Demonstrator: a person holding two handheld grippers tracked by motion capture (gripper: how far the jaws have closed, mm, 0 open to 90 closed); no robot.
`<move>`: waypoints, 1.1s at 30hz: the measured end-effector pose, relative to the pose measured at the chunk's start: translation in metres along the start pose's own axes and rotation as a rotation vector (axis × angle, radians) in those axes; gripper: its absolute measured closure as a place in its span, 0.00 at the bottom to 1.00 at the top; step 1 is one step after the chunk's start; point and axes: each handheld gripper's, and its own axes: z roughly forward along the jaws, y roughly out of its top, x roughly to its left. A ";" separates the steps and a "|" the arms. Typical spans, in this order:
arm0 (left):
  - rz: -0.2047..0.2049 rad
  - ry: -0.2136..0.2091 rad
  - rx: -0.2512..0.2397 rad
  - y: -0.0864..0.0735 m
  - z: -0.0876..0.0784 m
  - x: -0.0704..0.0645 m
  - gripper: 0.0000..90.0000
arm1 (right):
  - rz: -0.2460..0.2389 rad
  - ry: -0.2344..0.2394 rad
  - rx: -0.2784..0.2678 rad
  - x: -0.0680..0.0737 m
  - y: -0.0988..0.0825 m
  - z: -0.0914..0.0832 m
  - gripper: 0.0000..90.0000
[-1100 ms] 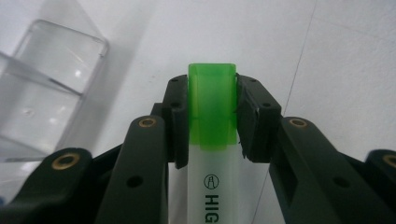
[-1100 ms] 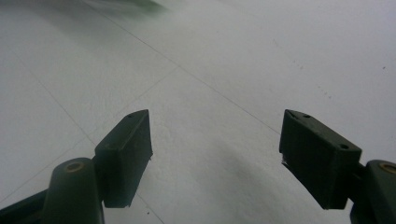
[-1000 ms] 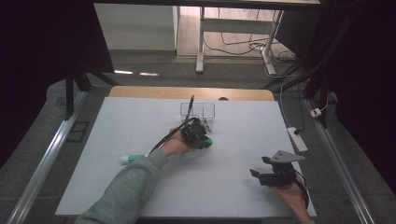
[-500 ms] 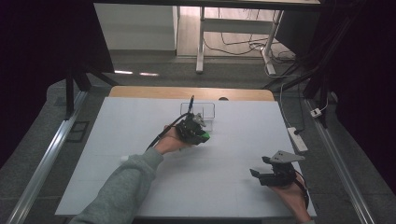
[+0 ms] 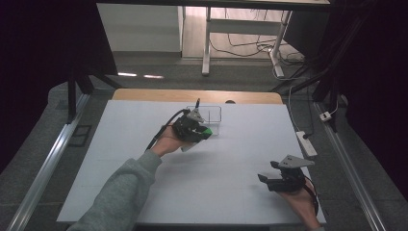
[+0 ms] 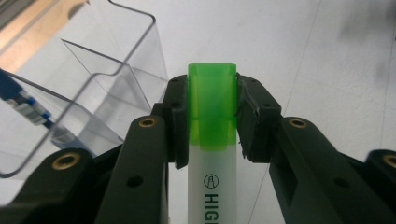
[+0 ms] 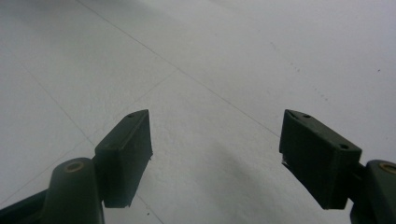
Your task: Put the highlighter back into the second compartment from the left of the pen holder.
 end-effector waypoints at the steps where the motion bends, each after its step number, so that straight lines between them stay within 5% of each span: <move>1: -0.001 0.004 -0.008 0.000 -0.002 0.000 0.73 | 0.000 0.000 0.000 0.000 0.000 0.000 0.27; 33: -0.060 0.022 -0.223 0.013 -0.043 0.006 0.73 | 0.000 -0.003 -0.005 0.000 0.001 -0.001 0.27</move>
